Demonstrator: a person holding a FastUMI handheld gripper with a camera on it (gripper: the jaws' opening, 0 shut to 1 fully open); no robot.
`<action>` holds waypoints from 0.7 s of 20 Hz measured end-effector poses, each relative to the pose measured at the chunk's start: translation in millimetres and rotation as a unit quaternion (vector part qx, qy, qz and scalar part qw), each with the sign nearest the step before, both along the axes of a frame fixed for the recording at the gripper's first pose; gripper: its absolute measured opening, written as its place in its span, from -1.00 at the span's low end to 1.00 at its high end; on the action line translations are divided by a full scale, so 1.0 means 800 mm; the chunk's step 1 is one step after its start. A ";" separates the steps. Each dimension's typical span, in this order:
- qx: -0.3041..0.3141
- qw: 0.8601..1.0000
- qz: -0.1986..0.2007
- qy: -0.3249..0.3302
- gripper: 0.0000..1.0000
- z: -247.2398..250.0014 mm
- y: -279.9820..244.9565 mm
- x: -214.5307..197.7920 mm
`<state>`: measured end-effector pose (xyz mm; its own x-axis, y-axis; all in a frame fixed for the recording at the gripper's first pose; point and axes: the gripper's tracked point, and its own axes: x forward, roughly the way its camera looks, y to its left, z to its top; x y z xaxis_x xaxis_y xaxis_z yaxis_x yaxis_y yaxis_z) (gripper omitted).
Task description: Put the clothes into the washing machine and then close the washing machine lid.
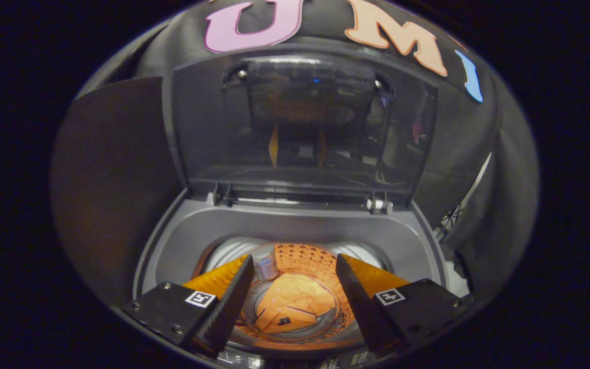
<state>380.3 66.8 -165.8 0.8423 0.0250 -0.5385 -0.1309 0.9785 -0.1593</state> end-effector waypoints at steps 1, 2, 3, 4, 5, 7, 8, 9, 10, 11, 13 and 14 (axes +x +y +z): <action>0.003 1.000 -0.001 -0.014 0.95 0.023 0.005 0.003; 0.000 1.000 -0.002 -0.029 0.95 0.047 0.009 0.007; -0.009 0.999 -0.001 -0.042 0.95 0.069 0.011 0.012; -0.019 0.998 0.003 -0.055 0.95 0.091 0.014 0.018; -0.027 0.997 0.008 -0.065 0.95 0.110 0.019 0.023; -0.033 0.996 0.019 -0.085 0.95 0.149 0.034 0.032; -0.031 0.994 0.026 -0.098 0.95 0.170 0.044 0.037; -0.028 0.992 0.032 -0.117 0.95 0.196 0.056 0.043; -0.022 0.990 0.037 -0.134 0.95 0.217 0.066 0.049; -0.014 0.987 0.040 -0.157 0.94 0.242 0.074 0.057; 0.004 0.982 0.035 -0.184 0.94 0.273 0.085 0.072; 0.016 0.980 0.034 -0.198 0.94 0.285 0.090 0.080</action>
<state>444.1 139.1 62.3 0.9807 0.0993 -0.1682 -0.1296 0.9750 -0.1803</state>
